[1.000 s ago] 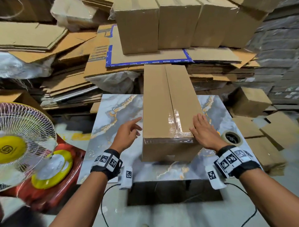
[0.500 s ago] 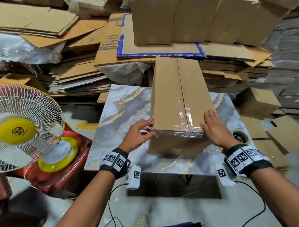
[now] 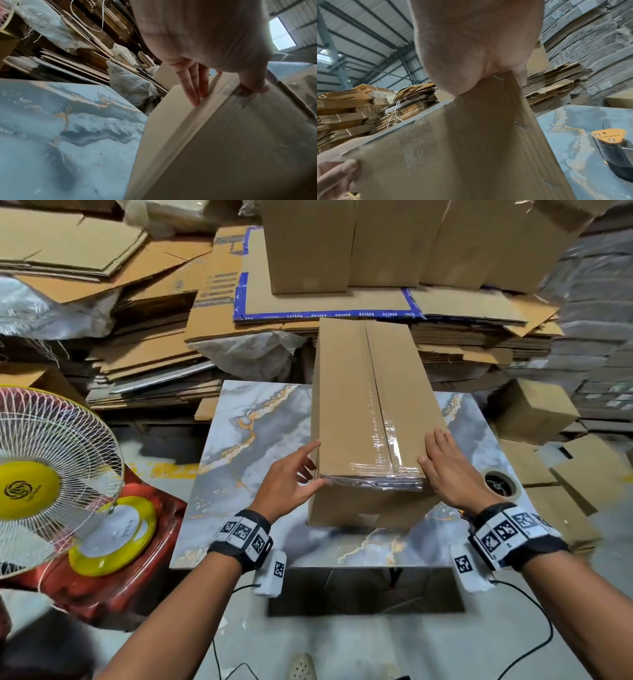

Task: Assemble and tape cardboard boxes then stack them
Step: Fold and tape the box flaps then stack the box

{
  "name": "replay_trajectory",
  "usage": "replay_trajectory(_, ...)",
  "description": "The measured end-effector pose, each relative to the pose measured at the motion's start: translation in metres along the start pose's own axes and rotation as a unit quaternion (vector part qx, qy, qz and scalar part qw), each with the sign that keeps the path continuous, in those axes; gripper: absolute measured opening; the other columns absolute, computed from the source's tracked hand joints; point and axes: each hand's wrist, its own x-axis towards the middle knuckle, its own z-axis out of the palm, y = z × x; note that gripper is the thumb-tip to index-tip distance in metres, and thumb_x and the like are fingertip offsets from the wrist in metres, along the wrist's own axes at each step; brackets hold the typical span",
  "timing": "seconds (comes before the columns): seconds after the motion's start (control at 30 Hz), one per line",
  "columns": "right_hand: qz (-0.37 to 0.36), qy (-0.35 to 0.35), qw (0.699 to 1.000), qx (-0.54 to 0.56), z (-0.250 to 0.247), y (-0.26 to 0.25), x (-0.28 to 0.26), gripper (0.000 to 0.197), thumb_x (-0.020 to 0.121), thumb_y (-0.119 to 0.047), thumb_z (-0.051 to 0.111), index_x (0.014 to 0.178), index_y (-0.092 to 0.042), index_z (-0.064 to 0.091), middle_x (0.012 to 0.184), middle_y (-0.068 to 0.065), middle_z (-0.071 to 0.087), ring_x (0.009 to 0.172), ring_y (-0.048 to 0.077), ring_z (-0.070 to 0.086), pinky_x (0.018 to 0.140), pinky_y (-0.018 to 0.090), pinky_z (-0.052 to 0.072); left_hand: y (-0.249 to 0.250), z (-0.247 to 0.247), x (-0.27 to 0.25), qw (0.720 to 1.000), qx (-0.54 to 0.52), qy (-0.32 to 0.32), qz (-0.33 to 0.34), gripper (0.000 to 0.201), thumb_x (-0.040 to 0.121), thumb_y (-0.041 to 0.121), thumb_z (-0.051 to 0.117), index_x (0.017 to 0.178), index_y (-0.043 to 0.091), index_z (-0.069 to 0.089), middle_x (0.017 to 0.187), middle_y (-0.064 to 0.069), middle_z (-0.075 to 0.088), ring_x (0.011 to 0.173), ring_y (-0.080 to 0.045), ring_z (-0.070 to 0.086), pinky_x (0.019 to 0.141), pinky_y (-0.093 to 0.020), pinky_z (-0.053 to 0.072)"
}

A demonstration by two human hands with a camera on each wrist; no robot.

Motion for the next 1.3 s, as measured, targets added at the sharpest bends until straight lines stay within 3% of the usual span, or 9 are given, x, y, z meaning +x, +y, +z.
replay_trajectory(0.1, 0.001, 0.006, 1.000, -0.002, 0.000, -0.002, -0.001, 0.065, 0.109, -0.040, 0.023, 0.160, -0.003, 0.007, 0.168, 0.016, 0.000, 0.156, 0.027, -0.007, 0.124, 0.035, -0.001, -0.004, -0.003, 0.000, 0.989, 0.101, -0.008, 0.110, 0.075, 0.093, 0.044, 0.068, 0.157, 0.038, 0.029, 0.099, 0.000, 0.061, 0.078, -0.014, 0.060, 0.068, -0.036, 0.059)
replay_trajectory(0.17, 0.004, 0.006, 1.000, -0.001, 0.000, -0.003, -0.002, 0.065, 0.109, -0.041, 0.022, 0.160, -0.003, 0.007, 0.169, 0.016, -0.001, 0.156, 0.027, -0.007, 0.125, 0.036, -0.001, -0.004, -0.004, 0.002, 0.958, 0.204, 0.010, 0.204, 0.059, 0.100, 0.042, 0.056, 0.154, 0.037, 0.032, 0.112, -0.009, 0.056, 0.091, -0.023, 0.059, 0.064, -0.040, 0.059)
replay_trajectory(0.33, 0.005, 0.005, 1.000, 0.002, -0.001, -0.002, -0.002, 0.065, 0.108, -0.041, 0.022, 0.160, -0.004, 0.009, 0.169, 0.015, 0.000, 0.156, 0.027, -0.007, 0.125, 0.036, 0.000, -0.009, 0.002, 0.009, 0.901, 0.282, 0.018, 0.330, 0.043, 0.104, 0.019, 0.052, 0.146, 0.025, 0.046, 0.144, -0.021, 0.052, 0.123, -0.038, 0.054, 0.085, -0.046, 0.055)
replay_trajectory(0.47, 0.007, 0.001, 1.000, -0.001, -0.002, -0.003, -0.002, 0.064, 0.109, -0.041, 0.022, 0.160, -0.004, 0.008, 0.169, 0.015, -0.001, 0.156, 0.027, -0.008, 0.125, 0.036, 0.000, -0.010, 0.002, 0.011, 0.892, 0.282, -0.006, 0.353, 0.038, 0.107, 0.012, 0.045, 0.143, 0.022, 0.049, 0.140, -0.016, 0.059, 0.123, -0.038, 0.058, 0.084, -0.047, 0.056)
replay_trajectory(0.67, 0.005, 0.002, 1.000, -0.007, -0.002, -0.007, -0.003, 0.063, 0.109, -0.040, 0.021, 0.160, -0.004, 0.009, 0.169, 0.016, 0.000, 0.156, 0.028, -0.007, 0.125, 0.036, 0.000, -0.017, -0.001, 0.013, 0.878, 0.283, -0.009, 0.386, 0.063, 0.091, -0.011, 0.065, 0.144, 0.020, 0.050, 0.148, -0.017, 0.053, 0.125, -0.042, 0.057, 0.088, -0.049, 0.053)
replay_trajectory(0.83, 0.004, 0.002, 1.000, 0.001, -0.001, -0.006, -0.004, 0.064, 0.109, -0.041, 0.020, 0.160, -0.005, 0.009, 0.169, 0.015, -0.001, 0.156, 0.027, -0.008, 0.126, 0.037, 0.000, -0.019, -0.008, 0.023, 0.853, 0.301, -0.058, 0.423, 0.057, 0.100, -0.007, 0.041, 0.148, 0.023, 0.047, 0.155, -0.018, 0.041, 0.136, -0.040, 0.048, 0.108, -0.050, 0.042)
replay_trajectory(1.07, 0.002, 0.004, 1.000, 0.012, -0.003, -0.008, -0.007, 0.075, 0.103, -0.054, 0.011, 0.161, -0.007, 0.008, 0.169, 0.012, -0.003, 0.156, 0.026, -0.009, 0.127, 0.047, 0.006, -0.018, -0.028, 0.035, 0.819, 0.345, -0.161, 0.429, 0.050, 0.103, 0.048, 0.054, 0.149, 0.032, 0.047, 0.161, -0.019, 0.031, 0.146, -0.041, 0.035, 0.113, -0.058, 0.035)
replay_trajectory(1.2, 0.014, -0.007, 1.000, 0.001, -0.006, -0.013, -0.012, 0.098, 0.086, -0.074, -0.007, 0.162, -0.014, 0.004, 0.170, 0.006, -0.008, 0.156, 0.022, -0.012, 0.124, 0.058, 0.008, -0.003, -0.035, 0.025, 0.807, 0.354, -0.174, 0.439, 0.048, 0.097, 0.057, 0.057, 0.137, 0.029, 0.064, 0.161, -0.022, 0.029, 0.150, -0.042, 0.027, 0.119, -0.065, 0.017)
replay_trajectory(1.3, -0.002, -0.014, 0.999, -0.044, -0.009, -0.017, -0.014, 0.102, 0.081, -0.082, -0.011, 0.162, -0.020, 0.000, 0.169, 0.003, -0.013, 0.155, 0.023, -0.014, 0.119, 0.063, -0.001, 0.032, -0.031, 0.021, 0.840, 0.290, -0.110, 0.446, 0.046, 0.098, 0.046, 0.061, 0.133, 0.017, 0.067, 0.155, -0.025, 0.038, 0.146, -0.040, 0.036, 0.118, -0.063, 0.023)
